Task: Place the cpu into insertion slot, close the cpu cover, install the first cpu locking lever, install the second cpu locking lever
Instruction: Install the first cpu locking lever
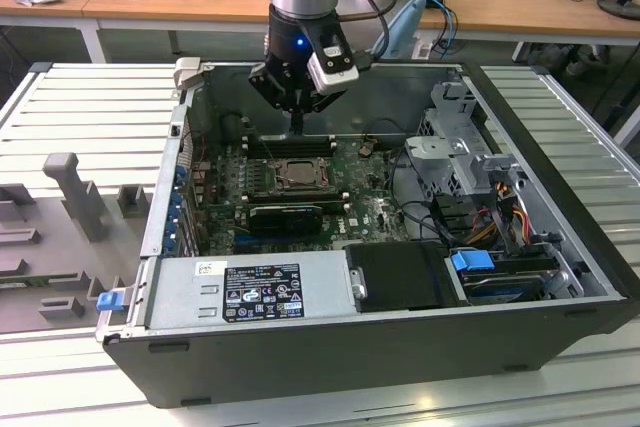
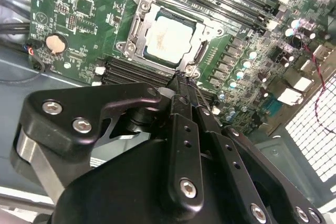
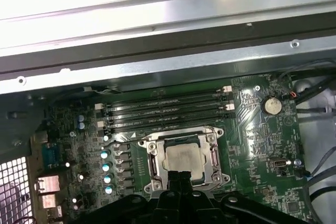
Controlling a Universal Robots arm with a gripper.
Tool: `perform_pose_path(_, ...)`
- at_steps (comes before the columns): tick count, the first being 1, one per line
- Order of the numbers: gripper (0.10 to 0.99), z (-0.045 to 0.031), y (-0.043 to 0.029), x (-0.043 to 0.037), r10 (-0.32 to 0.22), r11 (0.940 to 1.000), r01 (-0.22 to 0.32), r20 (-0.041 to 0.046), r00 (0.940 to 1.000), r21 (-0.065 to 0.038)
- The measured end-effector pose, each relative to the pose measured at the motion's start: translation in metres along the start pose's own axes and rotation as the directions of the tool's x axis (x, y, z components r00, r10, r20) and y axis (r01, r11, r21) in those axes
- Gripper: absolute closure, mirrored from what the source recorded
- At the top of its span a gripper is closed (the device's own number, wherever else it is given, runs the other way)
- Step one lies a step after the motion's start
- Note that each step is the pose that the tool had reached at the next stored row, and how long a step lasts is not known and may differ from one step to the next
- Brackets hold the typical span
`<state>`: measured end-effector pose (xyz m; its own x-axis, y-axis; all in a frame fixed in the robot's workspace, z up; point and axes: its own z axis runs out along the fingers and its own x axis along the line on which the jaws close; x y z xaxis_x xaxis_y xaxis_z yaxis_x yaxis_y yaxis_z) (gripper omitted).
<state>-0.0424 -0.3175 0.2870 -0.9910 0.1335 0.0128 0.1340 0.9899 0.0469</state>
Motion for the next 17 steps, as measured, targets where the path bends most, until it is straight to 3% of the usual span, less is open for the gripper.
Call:
perform_pose_path(11, 0.980, 0.0000, 0.0000, 0.0000, -0.098, 0.9952, 0.098, -0.0046, 0.9952, 0.001)
perform_pose_path(16, 0.980, 0.0000, 0.0000, 0.0000, -0.152, 0.9884, 0.152, -0.0073, 0.9884, 0.001)
perform_pose_path(17, 0.980, 0.0000, 0.0000, 0.0000, -0.177, 0.9842, 0.177, -0.0084, 0.9841, 0.001)
